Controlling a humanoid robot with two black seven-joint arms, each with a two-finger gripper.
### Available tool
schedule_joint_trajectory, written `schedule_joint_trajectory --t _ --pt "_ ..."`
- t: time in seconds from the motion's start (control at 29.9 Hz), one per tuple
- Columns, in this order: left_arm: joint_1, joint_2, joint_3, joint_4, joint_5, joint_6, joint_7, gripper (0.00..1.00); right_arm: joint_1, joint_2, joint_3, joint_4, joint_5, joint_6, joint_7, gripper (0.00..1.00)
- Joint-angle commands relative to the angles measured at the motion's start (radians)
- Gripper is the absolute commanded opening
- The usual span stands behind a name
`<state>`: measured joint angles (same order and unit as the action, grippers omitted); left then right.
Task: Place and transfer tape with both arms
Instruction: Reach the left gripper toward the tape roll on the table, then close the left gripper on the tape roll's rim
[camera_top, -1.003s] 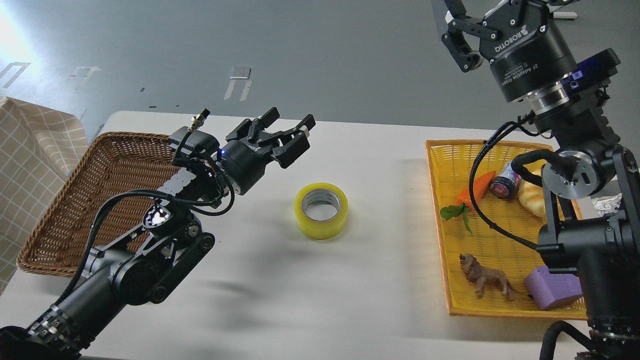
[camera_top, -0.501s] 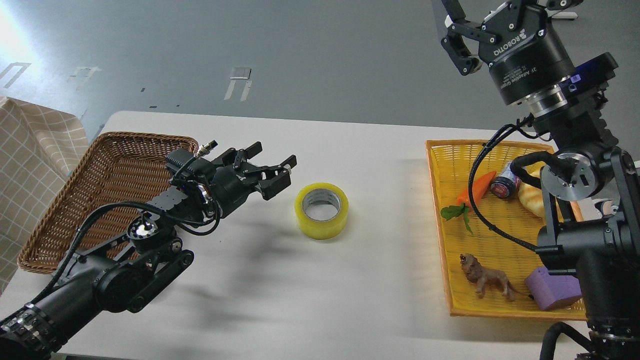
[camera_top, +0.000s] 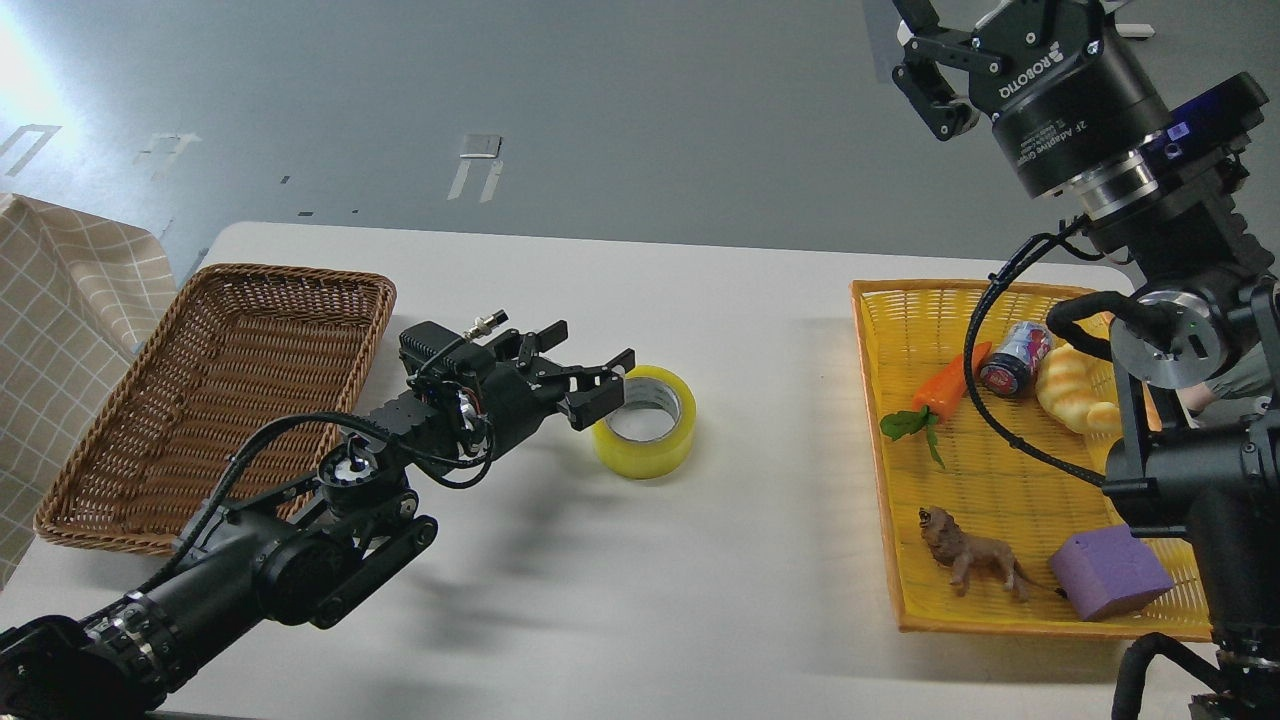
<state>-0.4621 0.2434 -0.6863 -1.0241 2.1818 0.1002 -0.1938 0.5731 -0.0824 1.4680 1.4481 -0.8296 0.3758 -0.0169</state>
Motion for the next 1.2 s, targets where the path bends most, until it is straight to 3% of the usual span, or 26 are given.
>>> schedule_joint_trajectory --t 0.0,0.4,1.17 --pt "-0.001 -0.012 0.01 0.006 0.0 0.001 0.013 0.98 -0.001 -0.002 0.0 -0.008 0.0 0.0 0.0 1.0" --pt "-0.055 -0.015 0.097 0.021 0.0 0.004 0.085 0.98 -0.018 -0.031 0.0 -0.011 -0.002 0.0 0.002 1.0" --pt "-0.064 -0.016 0.146 0.029 0.0 0.004 0.076 0.96 -0.071 -0.045 0.002 0.011 -0.002 -0.002 0.009 1.0"
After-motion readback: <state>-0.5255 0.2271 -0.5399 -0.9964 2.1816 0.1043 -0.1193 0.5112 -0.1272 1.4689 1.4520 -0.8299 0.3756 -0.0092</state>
